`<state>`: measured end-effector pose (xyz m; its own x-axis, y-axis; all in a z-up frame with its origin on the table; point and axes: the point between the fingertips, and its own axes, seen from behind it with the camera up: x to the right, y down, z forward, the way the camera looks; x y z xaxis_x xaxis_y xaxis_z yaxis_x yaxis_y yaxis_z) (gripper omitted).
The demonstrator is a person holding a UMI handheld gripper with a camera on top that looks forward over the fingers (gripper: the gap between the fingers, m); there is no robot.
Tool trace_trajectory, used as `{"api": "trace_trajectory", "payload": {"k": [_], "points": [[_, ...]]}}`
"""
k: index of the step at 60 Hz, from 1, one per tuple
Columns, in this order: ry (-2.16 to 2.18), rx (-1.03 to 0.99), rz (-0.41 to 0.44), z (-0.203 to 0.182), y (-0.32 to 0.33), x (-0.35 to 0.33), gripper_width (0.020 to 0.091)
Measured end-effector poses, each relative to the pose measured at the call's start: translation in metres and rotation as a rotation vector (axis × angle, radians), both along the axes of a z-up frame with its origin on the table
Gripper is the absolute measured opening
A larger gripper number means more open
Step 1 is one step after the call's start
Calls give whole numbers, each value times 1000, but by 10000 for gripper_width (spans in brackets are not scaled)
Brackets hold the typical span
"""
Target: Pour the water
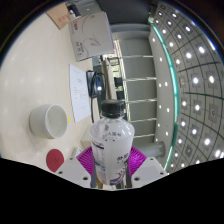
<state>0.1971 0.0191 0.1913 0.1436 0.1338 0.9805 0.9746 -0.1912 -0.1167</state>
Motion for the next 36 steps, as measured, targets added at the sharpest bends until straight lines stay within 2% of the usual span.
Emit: {"api": "trace_trajectory", "payload": {"k": [8,17,20,36], "points": [[389,14,-28,21,-10,3,404],[799,-44,-41,13,-12,8,407],[922,-72,-28,5,-9,7,405],[1306,-184,-68,-63,5,19,407]]}}
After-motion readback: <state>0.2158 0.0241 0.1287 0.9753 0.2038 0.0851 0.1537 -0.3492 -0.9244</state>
